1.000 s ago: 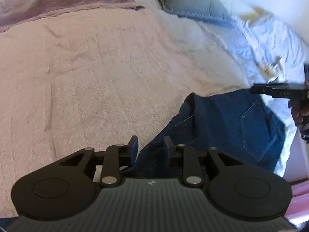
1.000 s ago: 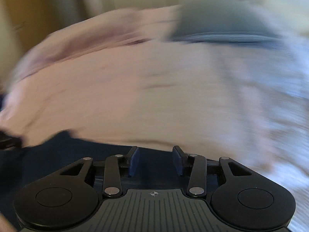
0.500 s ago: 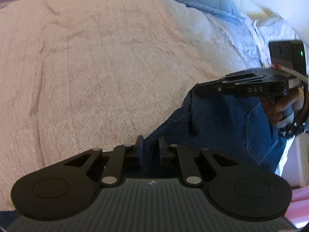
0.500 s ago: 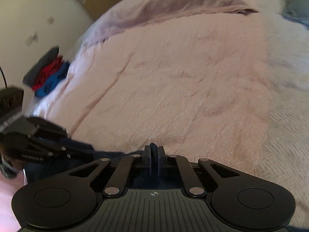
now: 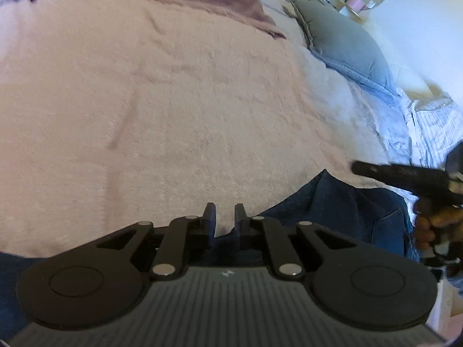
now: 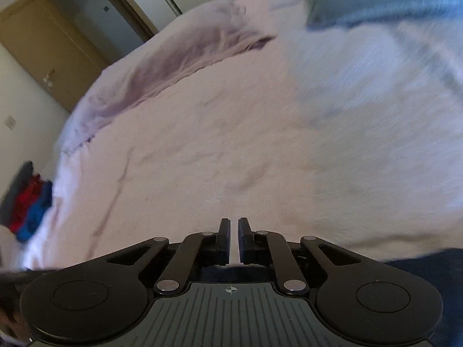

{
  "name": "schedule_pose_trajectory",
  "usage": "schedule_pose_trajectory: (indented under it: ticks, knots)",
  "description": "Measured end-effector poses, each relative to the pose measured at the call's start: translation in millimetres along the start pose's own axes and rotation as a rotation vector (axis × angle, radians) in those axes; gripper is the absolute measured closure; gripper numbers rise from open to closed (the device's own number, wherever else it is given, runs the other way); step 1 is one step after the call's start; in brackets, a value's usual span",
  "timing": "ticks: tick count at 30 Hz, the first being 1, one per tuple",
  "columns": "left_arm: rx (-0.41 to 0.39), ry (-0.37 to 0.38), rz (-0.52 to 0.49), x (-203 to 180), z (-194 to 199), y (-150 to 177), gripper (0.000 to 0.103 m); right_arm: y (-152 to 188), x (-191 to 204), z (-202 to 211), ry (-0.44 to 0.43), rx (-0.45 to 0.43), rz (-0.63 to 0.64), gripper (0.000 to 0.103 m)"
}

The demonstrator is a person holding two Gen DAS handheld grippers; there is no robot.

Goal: Fold clothes

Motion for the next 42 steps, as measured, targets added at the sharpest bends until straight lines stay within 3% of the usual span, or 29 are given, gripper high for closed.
schedule_pose_trajectory:
  ticks: [6, 8, 9, 10, 13, 15, 17, 20, 22, 25, 26, 28, 30, 32, 36, 37, 38, 39, 42]
  knots:
    - [0.043, 0.091, -0.145, -46.4, -3.2, 26.2, 0.092, 55.7, -22.6, 27.2, 0.220, -0.004, 0.046, 0.094]
    - [0.081, -0.007, -0.185, -54.3, -22.6, 37.6, 0.092, 76.4, -31.0, 36.1, 0.298, -0.002, 0.065, 0.094]
    - [0.092, -0.093, -0.190, -53.4, -34.8, 43.7, 0.092, 86.8, -35.2, 40.6, 0.337, -0.001, 0.074, 0.094]
    - [0.083, -0.128, -0.157, -49.7, -37.9, 46.2, 0.100, 97.1, -39.4, 45.1, 0.376, 0.000, 0.083, 0.094]
    - [0.022, -0.139, -0.022, -39.9, -28.3, 48.8, 0.100, 115.6, -50.3, 65.2, 0.454, -0.014, 0.045, 0.094]
    - [-0.012, -0.145, 0.007, -43.9, -15.4, 54.5, 0.097, 121.1, -53.3, 85.3, 0.478, -0.044, 0.012, 0.094]
    - [-0.009, -0.130, 0.012, -51.4, -7.3, 63.2, 0.097, 131.7, -56.8, 94.9, 0.464, -0.047, 0.003, 0.094]
    - [0.080, -0.193, -0.022, -67.0, -17.2, 90.0, 0.095, 160.6, -67.1, 84.9, 0.502, 0.077, 0.004, 0.094]
    - [0.117, -0.228, -0.019, -76.0, -20.5, 106.4, 0.096, 177.6, -67.2, 92.5, 0.492, 0.063, -0.013, 0.094]
    - [0.108, -0.181, 0.005, -87.6, -14.3, 119.1, 0.095, 186.3, -65.5, 115.9, 0.418, 0.018, -0.137, 0.093]
    - [0.107, -0.165, 0.011, -91.7, -12.9, 121.5, 0.095, 187.8, -70.7, 123.3, 0.361, -0.001, -0.226, 0.092]
    - [0.110, -0.145, 0.000, -96.1, -12.8, 122.2, 0.095, 196.6, -85.7, 134.1, 0.203, -0.051, -0.450, 0.073]
    - [0.115, -0.124, -0.003, -96.6, -13.1, 122.6, 0.095, 211.0, -100.2, 139.1, 0.072, -0.104, -0.655, 0.067]
    - [0.122, -0.100, -0.002, -92.2, -14.8, 123.3, 0.095, 222.7, -110.8, 137.6, 0.000, -0.150, -0.782, 0.067]
    - [0.132, -0.063, 0.002, -78.6, -20.1, 122.1, 0.095, 228.0, -126.6, 129.0, -0.041, -0.249, -0.901, 0.067]
    - [0.134, -0.056, 0.000, -76.2, -20.2, 122.0, 0.095, 229.0, -131.9, 124.5, -0.042, -0.254, -0.937, 0.072]
    - [0.136, -0.049, -0.002, -73.8, -20.3, 121.8, 0.095, 231.6, -136.1, 121.4, -0.040, -0.258, -0.972, 0.087]
    - [0.139, -0.042, -0.007, -72.4, -20.4, 121.2, 0.095, 233.6, -134.3, 122.7, -0.022, -0.267, -0.973, 0.097]
    - [0.144, -0.031, -0.035, -71.7, -17.4, 120.5, 0.095, 232.8, -107.8, 143.1, 0.064, -0.314, -0.837, 0.100]
Point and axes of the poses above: each gripper's, at about its wrist camera, not at the fingertips, and z roughly against the way its jaws point, x to its left, y to its underside, the point moved 2 cm from there along -z, roughly the way its jaws point, and after that the axes turned 14 degrees about x, right-handed, at the moved point
